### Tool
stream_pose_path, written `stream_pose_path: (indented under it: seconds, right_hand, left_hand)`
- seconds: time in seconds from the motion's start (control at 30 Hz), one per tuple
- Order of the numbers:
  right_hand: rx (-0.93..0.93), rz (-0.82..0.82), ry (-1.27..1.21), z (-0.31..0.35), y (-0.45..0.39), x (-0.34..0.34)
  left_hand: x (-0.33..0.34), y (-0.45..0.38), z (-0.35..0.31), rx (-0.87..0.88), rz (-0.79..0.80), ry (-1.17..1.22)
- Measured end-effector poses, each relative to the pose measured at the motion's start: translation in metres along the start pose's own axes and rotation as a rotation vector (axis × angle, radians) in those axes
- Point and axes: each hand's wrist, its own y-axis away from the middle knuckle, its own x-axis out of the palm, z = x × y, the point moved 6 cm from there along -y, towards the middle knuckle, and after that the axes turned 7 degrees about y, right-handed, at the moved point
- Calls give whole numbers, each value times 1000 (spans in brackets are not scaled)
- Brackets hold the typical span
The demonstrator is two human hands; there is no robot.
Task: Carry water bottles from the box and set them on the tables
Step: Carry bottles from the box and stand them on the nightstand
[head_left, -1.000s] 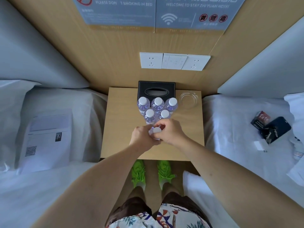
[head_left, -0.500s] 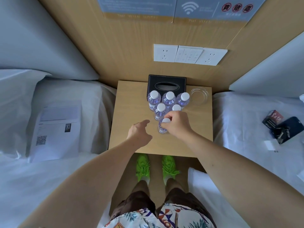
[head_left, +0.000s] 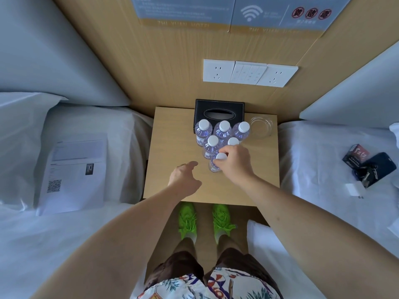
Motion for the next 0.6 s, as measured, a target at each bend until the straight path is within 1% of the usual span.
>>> stream_pose_path:
  seconds: [0.37,0.5,0.6]
  right_hand:
    - [14,16,16,2,6,-3]
    - [-5,30,54,10,7,-27]
    - [-12,3,80,20,0,-59]
  left_hand:
    - [-7,5,-8,16,-17,-30]
    - [-26,10,-31,67,-58,-71]
    - [-54,14,-59,99,-129,-64]
